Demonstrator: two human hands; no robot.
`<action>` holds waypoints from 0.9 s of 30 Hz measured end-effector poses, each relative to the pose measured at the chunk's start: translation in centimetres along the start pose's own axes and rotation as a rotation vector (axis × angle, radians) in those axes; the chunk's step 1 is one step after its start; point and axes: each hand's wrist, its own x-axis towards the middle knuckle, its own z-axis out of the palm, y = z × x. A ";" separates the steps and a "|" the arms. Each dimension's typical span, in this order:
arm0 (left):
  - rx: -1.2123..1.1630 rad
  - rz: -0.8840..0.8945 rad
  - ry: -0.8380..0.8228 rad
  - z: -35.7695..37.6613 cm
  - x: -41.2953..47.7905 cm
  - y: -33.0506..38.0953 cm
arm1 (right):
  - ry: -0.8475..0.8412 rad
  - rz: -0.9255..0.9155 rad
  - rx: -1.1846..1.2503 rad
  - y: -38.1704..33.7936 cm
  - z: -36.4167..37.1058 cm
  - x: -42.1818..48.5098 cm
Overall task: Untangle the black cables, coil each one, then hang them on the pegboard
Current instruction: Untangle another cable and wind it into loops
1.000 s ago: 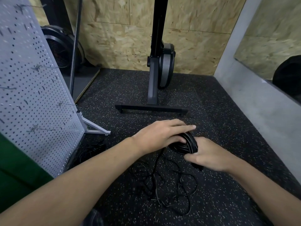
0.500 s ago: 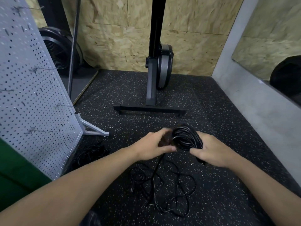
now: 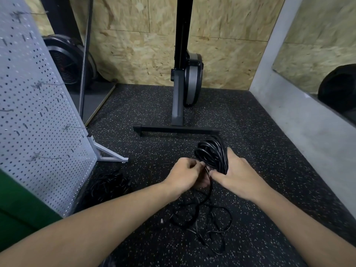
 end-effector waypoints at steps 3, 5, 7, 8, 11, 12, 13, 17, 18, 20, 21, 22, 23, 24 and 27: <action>-0.226 -0.040 0.015 0.3 -0.5 1.2 | 0.009 -0.011 0.046 0.0 -0.2 -0.2; -0.289 -0.073 0.017 0.3 -0.6 1.8 | 0.010 0.004 0.076 0.0 0.1 -0.2; -0.306 -0.088 0.031 0.2 -0.6 2.6 | 0.033 0.032 0.150 0.1 0.5 0.1; -0.308 -0.085 0.040 0.1 -0.5 2.9 | 0.048 0.048 0.201 0.2 0.7 0.2; -0.257 -0.066 0.038 -0.4 -0.4 3.4 | 0.036 0.074 0.300 0.4 1.1 0.4; -0.229 -0.054 0.026 -0.6 -0.3 3.3 | 0.027 0.078 0.348 0.5 1.2 0.5; -0.217 -0.043 0.011 -0.7 -0.3 3.3 | 0.023 0.080 0.404 0.4 1.4 0.5; 0.017 0.109 0.054 -1.6 -0.2 3.3 | 0.036 0.108 0.559 0.2 1.9 0.8; 0.243 0.217 0.117 -2.1 -0.2 3.2 | 0.039 0.123 0.562 0.1 1.8 0.9; 0.553 0.346 0.205 -3.0 -0.2 2.8 | 0.071 0.144 0.571 -0.1 1.5 1.0; 0.560 0.333 0.151 -3.3 -0.2 2.5 | 0.100 0.151 0.593 -0.2 1.4 1.0; 0.541 0.275 0.026 -3.5 -0.1 1.8 | 0.126 0.155 0.627 -0.3 1.2 1.1; 0.525 0.202 -0.132 -3.4 -0.3 1.2 | 0.143 0.152 0.663 -0.4 1.1 1.1; 0.535 0.126 -0.285 -3.1 -0.3 0.5 | 0.152 0.143 0.711 -0.5 0.9 1.3; 0.649 0.001 -0.531 -1.8 -0.9 -2.0 | 0.136 0.123 0.896 -1.0 0.2 1.3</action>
